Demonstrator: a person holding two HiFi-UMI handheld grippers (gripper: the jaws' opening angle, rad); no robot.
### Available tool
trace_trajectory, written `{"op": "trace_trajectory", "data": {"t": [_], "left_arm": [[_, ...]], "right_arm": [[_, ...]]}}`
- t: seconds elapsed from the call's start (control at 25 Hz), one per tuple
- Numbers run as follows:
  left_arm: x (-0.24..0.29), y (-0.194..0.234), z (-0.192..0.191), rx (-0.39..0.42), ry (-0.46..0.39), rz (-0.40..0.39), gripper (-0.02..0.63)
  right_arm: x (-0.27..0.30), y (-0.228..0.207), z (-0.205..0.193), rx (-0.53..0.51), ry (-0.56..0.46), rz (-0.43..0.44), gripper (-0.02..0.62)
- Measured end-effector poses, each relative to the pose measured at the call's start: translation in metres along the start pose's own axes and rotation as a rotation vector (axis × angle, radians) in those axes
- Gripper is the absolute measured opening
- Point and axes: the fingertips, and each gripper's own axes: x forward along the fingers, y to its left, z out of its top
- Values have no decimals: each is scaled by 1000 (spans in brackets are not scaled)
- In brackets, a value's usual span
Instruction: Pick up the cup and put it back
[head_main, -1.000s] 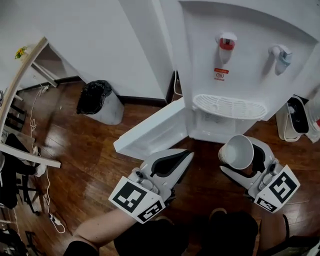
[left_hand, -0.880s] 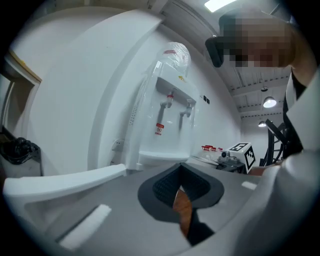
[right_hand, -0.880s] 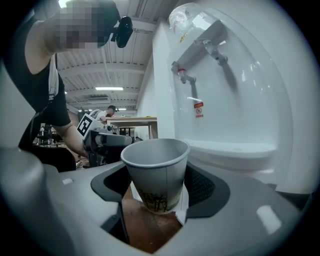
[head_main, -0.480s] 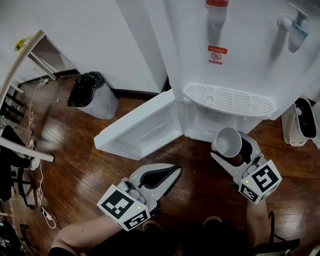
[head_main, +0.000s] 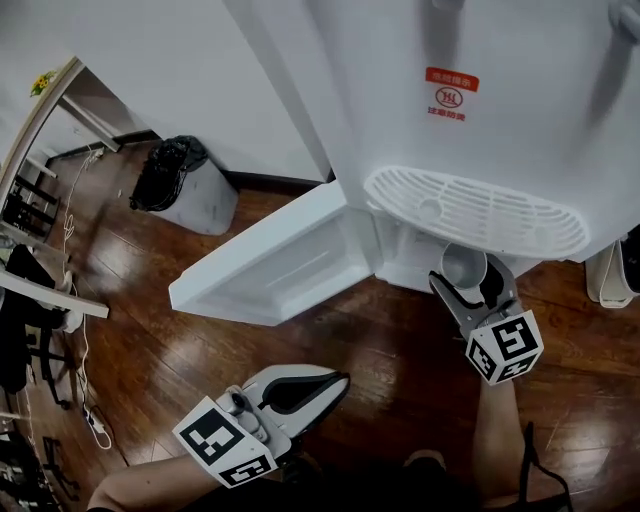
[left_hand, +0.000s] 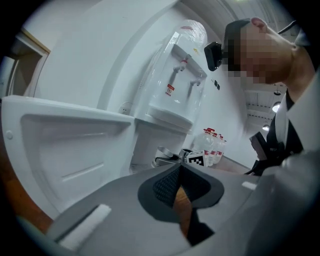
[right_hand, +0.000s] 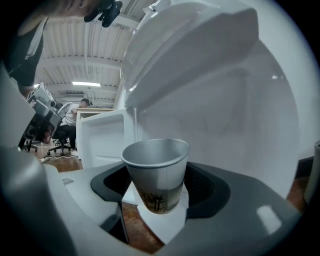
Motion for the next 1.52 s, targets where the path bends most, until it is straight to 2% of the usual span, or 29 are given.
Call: {"op": "trace_trajectory", "data": {"t": [0.2,0.48,0.72,0.88,1.04,1.36,1.4,1.52], "left_arm": [[5,12,-13,-35,6,29,1],[9,31,-14,-90,7,60,1],[18,28,-12,-112,-19,30,1],[23,32,-23,-115,7,23,1],[23,33,-21,-117,-11,20,1],[19,35,-22,-124,-11,10,1],[18,35,-22,-124,-11,9,1],[16,34,-22,-127,-7,8,1]], "right_arm": [[42,-21,-24,22,5,-18,327],[89,-46,-59,55,64,-66,327],[107,-72,-82,31,158,-155,327],[109,-89,-99,79,187,-226,327],[117,-90,-115,72,217,-225,327],[118,-89,-118,72,217,-219,325],[117,-89,-119,74,221,-216,332],[114,-86,-122,96,218,-208,416]]}}
